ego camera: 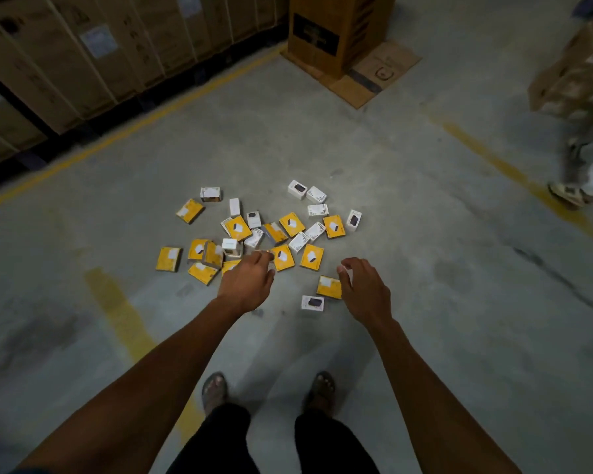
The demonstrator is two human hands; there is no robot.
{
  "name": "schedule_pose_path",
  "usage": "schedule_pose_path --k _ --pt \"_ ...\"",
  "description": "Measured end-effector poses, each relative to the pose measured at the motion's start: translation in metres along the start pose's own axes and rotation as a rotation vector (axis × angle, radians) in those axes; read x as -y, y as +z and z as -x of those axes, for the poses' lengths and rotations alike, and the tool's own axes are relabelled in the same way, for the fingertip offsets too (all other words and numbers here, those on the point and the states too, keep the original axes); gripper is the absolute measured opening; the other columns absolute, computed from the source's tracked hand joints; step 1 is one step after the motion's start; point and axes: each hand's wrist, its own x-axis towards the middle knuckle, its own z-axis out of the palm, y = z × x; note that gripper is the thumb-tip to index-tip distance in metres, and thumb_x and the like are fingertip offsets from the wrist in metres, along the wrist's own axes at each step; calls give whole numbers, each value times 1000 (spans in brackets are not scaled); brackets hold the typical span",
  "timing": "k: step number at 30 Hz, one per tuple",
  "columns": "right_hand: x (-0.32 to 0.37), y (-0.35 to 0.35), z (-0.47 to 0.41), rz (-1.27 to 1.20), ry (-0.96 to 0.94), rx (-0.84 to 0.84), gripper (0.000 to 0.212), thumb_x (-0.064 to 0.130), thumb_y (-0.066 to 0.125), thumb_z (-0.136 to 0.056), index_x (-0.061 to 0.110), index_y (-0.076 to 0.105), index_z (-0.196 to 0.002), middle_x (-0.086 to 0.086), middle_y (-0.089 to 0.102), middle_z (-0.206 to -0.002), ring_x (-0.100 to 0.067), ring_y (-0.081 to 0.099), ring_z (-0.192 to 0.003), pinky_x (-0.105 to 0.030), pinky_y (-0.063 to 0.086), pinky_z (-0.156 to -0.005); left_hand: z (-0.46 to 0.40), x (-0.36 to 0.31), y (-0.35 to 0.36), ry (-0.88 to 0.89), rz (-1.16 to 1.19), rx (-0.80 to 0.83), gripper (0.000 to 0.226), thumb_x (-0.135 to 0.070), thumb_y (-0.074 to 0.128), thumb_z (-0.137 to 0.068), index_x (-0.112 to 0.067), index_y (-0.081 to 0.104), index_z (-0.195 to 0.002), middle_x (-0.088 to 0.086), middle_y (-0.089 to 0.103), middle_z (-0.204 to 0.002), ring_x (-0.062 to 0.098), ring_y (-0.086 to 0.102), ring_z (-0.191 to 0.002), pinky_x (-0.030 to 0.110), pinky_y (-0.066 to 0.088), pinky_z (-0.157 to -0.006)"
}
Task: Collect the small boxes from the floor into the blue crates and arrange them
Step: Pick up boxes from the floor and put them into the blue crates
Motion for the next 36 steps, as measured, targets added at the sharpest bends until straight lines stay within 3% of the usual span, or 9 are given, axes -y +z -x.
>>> schedule_pose_path --k 8,26,36 --pt "-74 -22 -32 49 -54 95 33 44 43 -109 26 60 -131 1 61 -130 -21 59 -119 -38 51 -90 -9 -72 45 -69 -17 89 40 -40 45 -108 -25 48 -145 3 56 -139 28 56 -126 48 55 -83" --pt "-64 -43 -72 178 -239 165 36 43 47 -108 22 58 -136 -2 61 -132 -21 60 -118 -35 53 -87 -51 -129 42 -57 -20 41 39 -38 47 -107 -21 47 -142 7 58 -134 31 57 -119 47 58 -77" --pt "-163 32 -178 194 -547 302 31 37 54 -106 15 65 -124 -8 63 -119 -28 63 -106 -38 54 -73 -110 -149 161 -294 31 56 45 -43 46 -107 -23 46 -147 4 53 -141 28 52 -130 46 54 -80"
